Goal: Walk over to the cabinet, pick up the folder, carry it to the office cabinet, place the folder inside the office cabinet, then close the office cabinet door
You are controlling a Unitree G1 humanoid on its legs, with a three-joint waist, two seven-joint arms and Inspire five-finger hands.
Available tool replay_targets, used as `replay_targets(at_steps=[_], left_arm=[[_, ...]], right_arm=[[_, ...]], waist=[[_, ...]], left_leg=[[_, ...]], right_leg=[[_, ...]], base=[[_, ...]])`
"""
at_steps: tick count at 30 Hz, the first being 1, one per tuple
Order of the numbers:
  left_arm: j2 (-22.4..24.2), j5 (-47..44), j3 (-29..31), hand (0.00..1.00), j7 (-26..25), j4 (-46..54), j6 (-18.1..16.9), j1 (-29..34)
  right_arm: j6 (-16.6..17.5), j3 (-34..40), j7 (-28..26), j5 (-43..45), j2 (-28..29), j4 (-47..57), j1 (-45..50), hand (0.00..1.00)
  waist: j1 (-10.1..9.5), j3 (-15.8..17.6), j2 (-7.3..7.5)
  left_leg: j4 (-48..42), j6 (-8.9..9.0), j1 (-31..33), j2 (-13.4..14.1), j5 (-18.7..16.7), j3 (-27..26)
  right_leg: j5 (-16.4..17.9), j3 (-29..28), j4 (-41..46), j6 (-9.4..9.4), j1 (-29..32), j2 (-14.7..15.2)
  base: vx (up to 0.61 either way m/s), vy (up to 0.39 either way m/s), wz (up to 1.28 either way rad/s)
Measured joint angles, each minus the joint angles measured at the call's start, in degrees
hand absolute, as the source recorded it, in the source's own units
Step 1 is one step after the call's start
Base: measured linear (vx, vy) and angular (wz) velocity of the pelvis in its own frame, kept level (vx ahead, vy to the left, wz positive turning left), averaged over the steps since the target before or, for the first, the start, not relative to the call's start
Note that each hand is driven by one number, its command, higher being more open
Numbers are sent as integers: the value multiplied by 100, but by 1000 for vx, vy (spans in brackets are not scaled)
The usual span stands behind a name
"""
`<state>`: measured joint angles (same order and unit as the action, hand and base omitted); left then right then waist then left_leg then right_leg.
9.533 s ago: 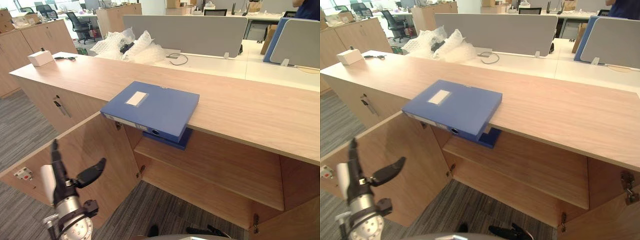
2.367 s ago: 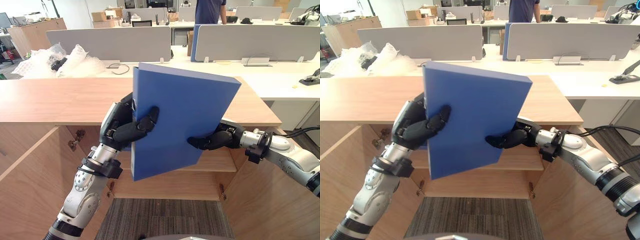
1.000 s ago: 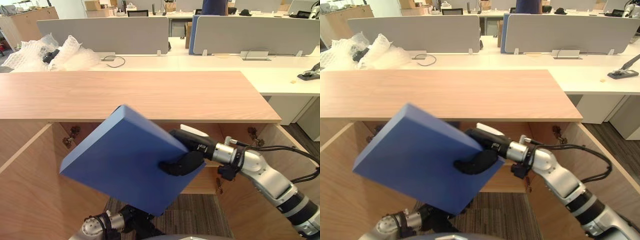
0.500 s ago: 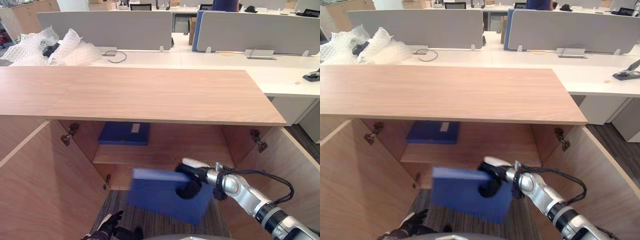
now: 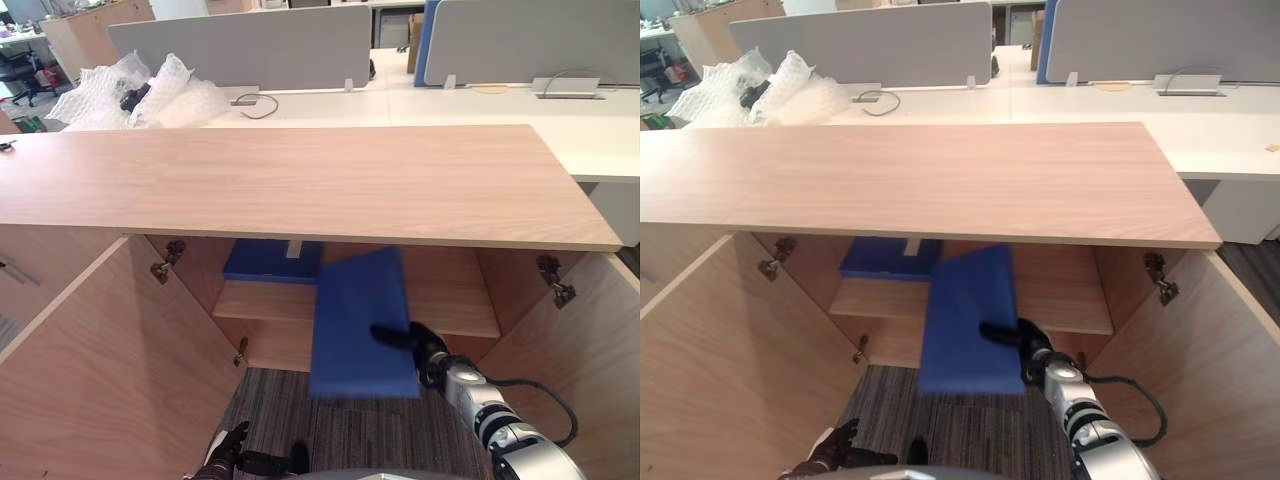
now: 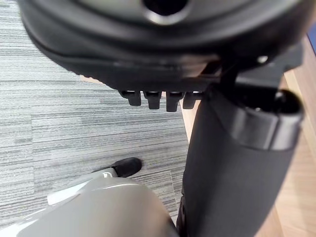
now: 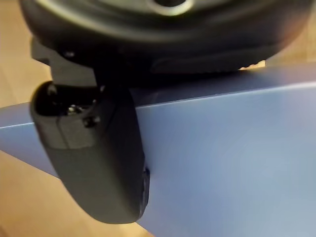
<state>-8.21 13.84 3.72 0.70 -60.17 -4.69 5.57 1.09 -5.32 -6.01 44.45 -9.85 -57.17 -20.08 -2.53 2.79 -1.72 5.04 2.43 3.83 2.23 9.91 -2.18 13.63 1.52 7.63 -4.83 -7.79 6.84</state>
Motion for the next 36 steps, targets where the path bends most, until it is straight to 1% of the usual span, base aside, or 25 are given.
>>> replay_targets(at_steps=[1,2,3,4,5,6,7,8,10,13,14,16,17,18,19,20,21,22,24,25,27,29,30,33,36], left_arm=[[15,-15,0,100,-31,4,19,-1],[37,-49,2,100,-86,6,39,5],[62,-106,5,100,-124,15,49,5],[77,-169,7,100,-154,21,55,5],[91,-275,26,100,-187,23,86,9],[160,-390,212,100,-221,22,145,42],[174,-453,256,100,-251,22,164,58],[197,-517,344,100,-299,22,172,92],[236,-571,456,100,-335,23,182,98],[277,-595,470,100,-343,38,170,92],[333,-603,553,100,-343,106,169,98],[412,-701,677,100,-364,337,163,149],[446,-841,686,100,-379,542,145,161],[512,-940,681,100,-387,767,129,155],[546,-976,674,100,-388,846,110,153],[599,-1059,661,100,-384,987,54,134],[623,-1116,654,100,-380,1053,-5,67],[625,-1129,654,100,-379,1057,-15,48],[625,-1263,672,100,-383,1241,-57,-49],[626,-1330,672,100,-384,1297,-73,-50],[629,-1349,673,100,-396,1390,-106,-50],[634,-1334,672,100,-406,1346,-50,-38],[687,-1336,671,100,-404,1249,26,-34],[756,-1339,667,100,-401,1138,51,-30],[772,-1345,672,100,-395,1107,102,-28]], right_arm=[[26,119,20,394,59,1,-49,0],[93,319,55,1002,145,20,-129,0],[213,499,77,1442,203,78,-197,0],[269,605,101,1643,232,138,-220,0],[400,770,137,1947,295,217,-255,0],[582,1133,176,2278,407,331,-278,0],[678,1239,198,2424,435,366,-278,0],[874,1422,249,2700,484,411,-279,0],[1065,1744,361,2984,501,414,-276,0],[1092,1944,527,3004,572,412,-355,0],[1100,2142,610,3030,599,408,-449,0],[1125,2501,768,3084,572,403,-676,0],[1136,2663,865,3180,519,403,-890,0],[1150,2837,918,3219,447,404,-1141,0],[1145,2928,933,3223,412,405,-1282,0],[1141,3045,955,3225,315,408,-1574,0],[1124,3080,980,3225,183,447,-1922,0],[1116,3079,986,3222,152,471,-1994,0],[1033,3064,1039,3216,-33,568,-2621,0],[1019,3059,1050,3215,-76,571,-2758,0],[960,3020,1148,3204,-236,576,-3224,0],[937,2968,1196,3204,-300,588,-3473,0],[938,2929,1307,3204,-457,626,-3614,0],[987,2881,1445,3180,-767,634,-3796,0],[992,2878,1603,3156,-875,636,-4110,0]], waist=[[-2,18,4],[-5,52,8],[-17,59,0],[-24,77,-8],[-25,109,-24],[-23,125,-43],[-24,128,-46],[-21,141,-50],[-33,186,-53],[-72,249,-121],[-73,325,-168],[-104,472,-231],[-147,626,-283],[-220,747,-405],[-263,801,-480],[-325,926,-595],[-357,1070,-684],[-359,1104,-697],[-434,1388,-771],[-466,1441,-788],[-544,1610,-894],[-529,1721,-928],[-513,1846,-967],[-530,2055,-955],[-563,2179,-964]], left_leg=[[0,-8,-37,-17,-5,8],[1,-23,-99,-38,-17,16],[1,-25,-100,-43,-20,25],[1,-24,-96,-43,-20,27],[1,-25,-97,-41,-20,33],[2,-24,-97,-43,-20,38],[2,-24,-98,-46,-21,45],[3,-20,-99,-52,-24,86],[6,-3,-121,-57,-38,119],[-3,-1,-92,-85,-78,120],[-60,-22,-54,-127,-140,121],[-481,-82,219,-150,-276,132],[-1014,-119,524,-133,-492,145],[-1674,-160,931,-44,-783,160],[-1971,-187,1113,7,-912,163],[-2455,-227,1416,86,-1118,162],[-2925,-258,1727,108,-1331,145],[-3023,-260,1791,108,-1383,129],[-3810,-319,2289,102,-1772,-64],[-4002,-321,2402,107,-1874,-134],[-4753,-383,2852,144,-2248,-362],[-5139,-441,3129,159,-2419,-494],[-5445,-485,3355,148,-2554,-553],[-5884,-546,3718,72,-2684,-602],[-6200,-581,4081,-3,-2749,-702]], right_leg=[[-1,12,-18,-2,-57,15],[-1,25,-45,-4,-142,36],[-1,33,-54,-4,-150,40],[-1,35,-56,-4,-152,40],[-1,41,-54,-4,-156,38],[-1,50,-54,-4,-162,40],[-1,58,-56,-5,-169,41],[-1,110,-68,-5,-202,42],[1,148,-88,-7,-248,44],[36,171,-114,-39,-242,81],[72,200,-108,-66,-230,124],[74,214,3,-84,-126,167],[70,224,154,-97,-11,157],[100,235,432,-144,207,93],[130,237,611,-187,338,72],[250,233,1035,-232,624,45],[500,160,1669,-248,1018,91],[557,126,1821,-251,1128,105],[1001,-207,2939,-307,1890,195],[1105,-310,3168,-335,2038,220],[1534,-602,3872,-418,2546,307],[1743,-773,4257,-477,2873,356],[1904,-874,4598,-544,3125,408],[2110,-973,5163,-676,3532,547],[2307,-1121,5639,-752,3979,650]], base=[[48,-6,7],[30,-14,5],[20,-17,3],[0,0,0],[0,0,0],[0,0,0],[-14,-21,9],[-6,-15,12],[-21,-17,11],[-24,1,3],[-25,20,7],[-21,33,6],[-35,59,1],[-43,68,-3],[-74,80,-10],[-75,68,-12],[-87,65,-11],[-99,72,-17],[-129,92,-38],[-133,93,-51],[-120,96,-48],[-107,110,-31],[-99,104,-16],[-82,87,4],[-69,44,5]])
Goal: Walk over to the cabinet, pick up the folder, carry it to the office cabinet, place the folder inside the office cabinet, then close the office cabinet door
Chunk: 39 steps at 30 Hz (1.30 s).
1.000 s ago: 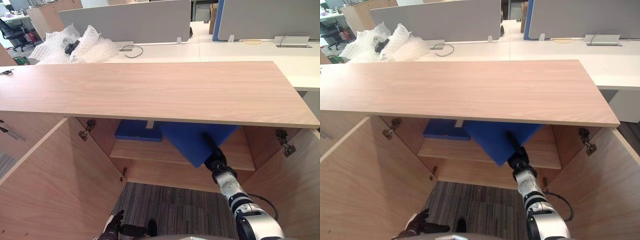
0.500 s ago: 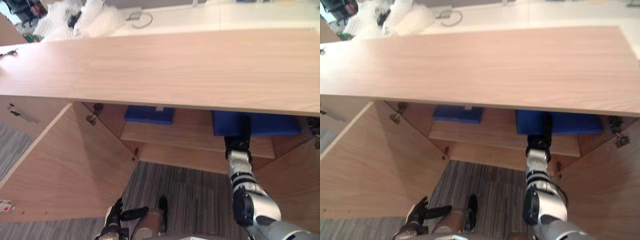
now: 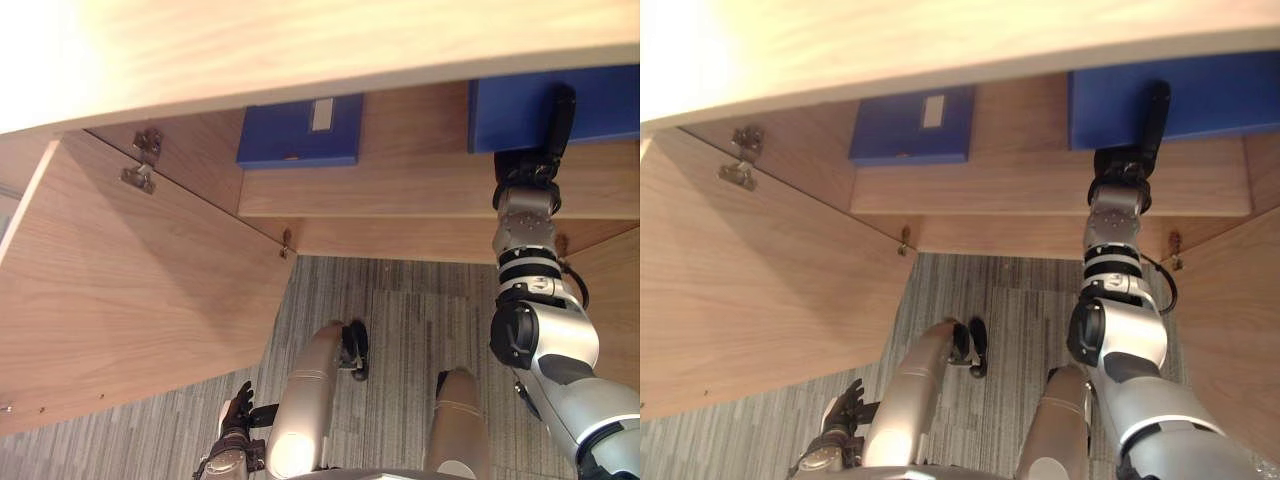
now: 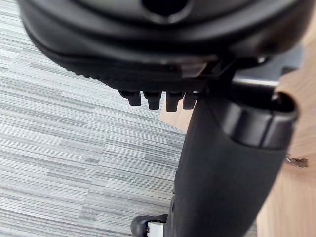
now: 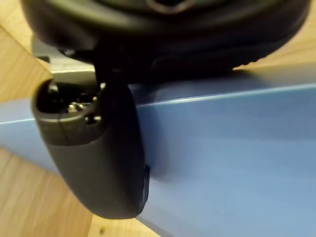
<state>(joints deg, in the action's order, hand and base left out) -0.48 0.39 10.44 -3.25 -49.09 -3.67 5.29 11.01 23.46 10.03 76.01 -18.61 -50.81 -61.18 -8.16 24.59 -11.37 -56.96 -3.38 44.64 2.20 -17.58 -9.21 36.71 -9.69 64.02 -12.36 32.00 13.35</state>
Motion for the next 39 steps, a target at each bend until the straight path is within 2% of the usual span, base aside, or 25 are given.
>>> replay_targets(at_steps=[9,10,23,31,38,39], left_arm=[[29,-107,-1,100,-12,-9,11,-4],[30,-112,-1,100,-13,-9,13,-4],[40,-241,4,100,-82,-10,41,-5],[115,-241,200,100,-143,-13,50,-4],[54,-256,245,100,-165,2,48,-1],[39,-262,247,100,-178,-4,49,-1]], right_arm=[[124,4,418,52,10,146,-343,0],[140,4,433,50,10,172,-344,100],[69,-1,566,-38,121,183,-547,100],[-235,-95,579,-1007,485,90,-540,100],[-466,-341,579,-1378,771,-159,-394,100],[-550,-484,569,-1669,790,-232,-341,100]], waist=[[-113,26,-33],[-113,27,-34],[-121,27,-35],[-61,28,-21],[-19,-1,168],[-6,-11,194]], left_leg=[[-373,25,566,-53,-20,-121],[-379,36,592,-56,-24,-124],[-318,10,638,-161,21,-137],[-68,15,265,-162,19,-138],[75,15,91,-152,23,-143],[91,14,55,-139,23,-142]], right_leg=[[240,-188,680,-44,721,113],[244,-191,700,-44,749,119],[282,-153,783,-41,852,253],[275,-36,379,-46,454,282],[213,18,114,-60,264,285],[195,22,63,-58,207,277]], base=[[-60,12,1],[-54,1,3],[-13,1,3],[-2,10,-2],[7,11,-2],[14,17,-8]])
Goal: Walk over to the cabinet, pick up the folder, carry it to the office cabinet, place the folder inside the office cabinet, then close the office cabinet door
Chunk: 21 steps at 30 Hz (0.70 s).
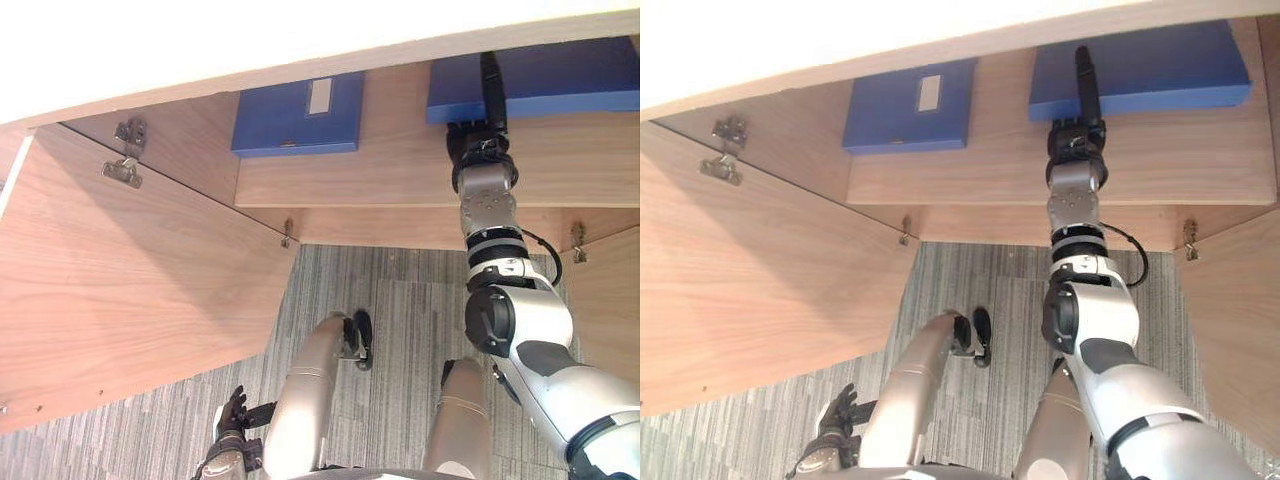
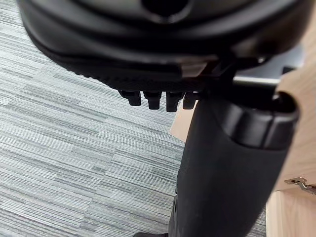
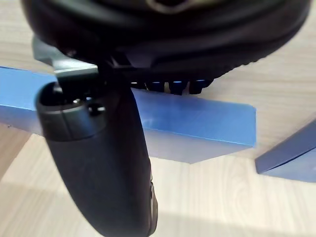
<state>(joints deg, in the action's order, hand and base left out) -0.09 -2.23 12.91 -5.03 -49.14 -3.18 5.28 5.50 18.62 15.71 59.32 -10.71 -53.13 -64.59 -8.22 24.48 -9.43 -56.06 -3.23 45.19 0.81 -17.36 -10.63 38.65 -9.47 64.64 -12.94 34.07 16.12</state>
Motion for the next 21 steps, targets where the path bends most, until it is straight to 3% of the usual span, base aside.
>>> replay_targets(at_steps=[3,6,9,16,21], left_arm=[[-29,-1,-6,100,-1,1,-7,0],[-71,1,-35,100,13,-27,-14,1],[-146,3,-61,100,84,-90,-57,19],[-284,17,-224,100,379,-110,-56,19],[-400,31,-343,100,603,-113,-56,112]], right_arm=[[-358,-295,-169,-1017,-22,-84,123,100],[-882,-760,-695,-2528,-298,-291,201,100],[-1110,-1196,-1227,-3661,-540,-293,399,100],[-1129,-1532,-2105,-5323,-1217,-296,677,100],[-732,-2279,-2975,-6435,-1835,-36,1089,100]], waist=[[46,-3,60],[58,-23,123],[83,-80,236],[75,-134,351],[74,-202,484]], left_leg=[[23,-2,-62,25,-1,-8],[191,-5,-165,101,0,-63],[250,-9,-223,105,2,-126],[300,-49,-255,60,9,-164],[379,-65,-385,-6,11,-207]], right_leg=[[-42,7,-47,37,-63,-12],[-168,-9,-226,86,-102,-55],[-217,-40,-306,89,-118,-38],[-315,-34,-472,28,-194,27],[-325,-28,-546,8,-310,109]], base=[[0,14,-8],[-27,34,-15],[-14,35,-10],[3,42,0],[0,6,1]])
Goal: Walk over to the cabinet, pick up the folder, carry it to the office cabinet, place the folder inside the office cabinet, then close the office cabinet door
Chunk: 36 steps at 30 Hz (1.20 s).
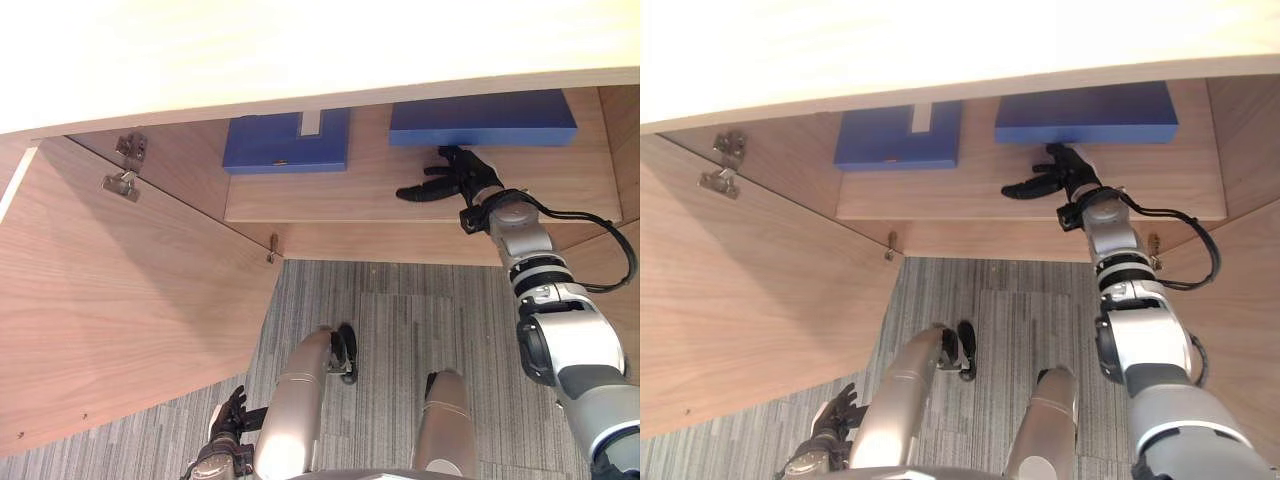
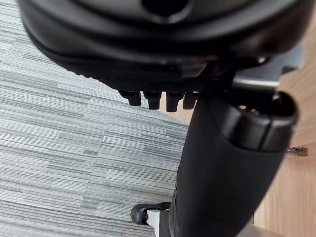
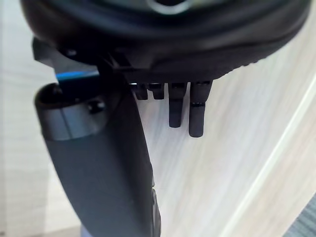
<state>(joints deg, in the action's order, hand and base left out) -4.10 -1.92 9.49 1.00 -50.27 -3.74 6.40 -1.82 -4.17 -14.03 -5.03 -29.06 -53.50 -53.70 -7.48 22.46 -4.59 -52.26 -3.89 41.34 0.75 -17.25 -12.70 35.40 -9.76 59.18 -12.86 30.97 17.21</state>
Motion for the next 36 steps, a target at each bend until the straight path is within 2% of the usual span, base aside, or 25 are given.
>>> replay_targets(at_steps=[4,6,11,16,20,22,25,27,30,31,33,36], left_arm=[[-76,19,-32,100,148,-70,12,36],[-103,20,-32,100,154,-70,27,65],[-124,25,-34,100,160,-125,74,106],[-254,24,-142,100,196,-268,84,124],[-300,27,-167,100,187,-300,183,146],[-322,26,-168,100,178,-378,195,191],[-409,83,-163,100,111,-462,318,269],[-585,270,-129,100,95,-647,343,399],[-684,501,-97,100,90,-829,422,534],[-693,515,-78,100,89,-868,432,566],[-696,660,8,100,59,-910,439,666],[-655,874,14,100,6,-1054,456,725]], right_arm=[[286,-283,-240,-843,-87,141,151,100],[461,-633,-243,-1927,-100,334,224,100],[604,-1340,-246,-3128,-141,782,514,100],[663,-2106,-451,-3338,-301,1283,1026,100],[633,-2615,-441,-3376,-267,1455,1467,100],[606,-2827,-449,-3635,-130,1453,1609,100],[530,-3052,-655,-4039,268,1457,1970,100],[550,-3219,-858,-3993,436,1461,2480,100],[525,-3268,-1044,-3754,271,1707,2888,100],[530,-3225,-1056,-3617,179,1826,2972,100],[552,-2662,-1042,-3097,-9,2143,3419,100],[481,-1431,-797,-2472,-40,2209,4232,100]], waist=[[6,-64,111],[10,-104,188],[13,-166,307],[30,-250,477],[20,-269,555],[17,-294,604],[18,-423,792],[112,-702,1017],[298,-1065,1121],[330,-1119,1117],[399,-1283,1101],[510,-1473,909]], left_leg=[[20,-12,-4,-10,-8,-8],[31,-36,-33,-12,-22,-53],[127,-16,-143,-6,-46,-87],[228,19,-352,38,-107,-132],[685,31,-917,121,-41,-260],[1092,27,-1265,176,128,-321],[2167,153,-1805,339,630,-389],[3304,267,-2243,328,1223,-358],[4575,412,-2731,335,1898,-340],[4751,443,-2826,336,1985,-341],[5046,516,-3057,375,2139,-329],[5015,546,-3362,465,2156,-241]], right_leg=[[-25,8,-66,-20,-21,16],[-43,-17,-105,-40,-21,33],[-148,-14,-305,-58,-131,14],[-259,-13,-564,-67,-364,-18],[-536,-6,-1158,-30,-878,-81],[-781,46,-1631,31,-1183,-146],[-1497,311,-2802,213,-1677,-361],[-2135,609,-3922,326,-2120,-501],[-2731,729,-4910,432,-2481,-705],[-2800,739,-5022,455,-2539,-741],[-2843,767,-5122,495,-2676,-833],[-2847,798,-5007,503,-2924,-932]], base=[[0,0,0],[13,14,-5],[6,17,-6],[25,15,-11],[59,-9,-26],[81,-56,-35],[126,-93,-36],[159,-85,-7],[166,-109,-4],[77,-52,-9],[52,-68,-1],[3,-88,1]])
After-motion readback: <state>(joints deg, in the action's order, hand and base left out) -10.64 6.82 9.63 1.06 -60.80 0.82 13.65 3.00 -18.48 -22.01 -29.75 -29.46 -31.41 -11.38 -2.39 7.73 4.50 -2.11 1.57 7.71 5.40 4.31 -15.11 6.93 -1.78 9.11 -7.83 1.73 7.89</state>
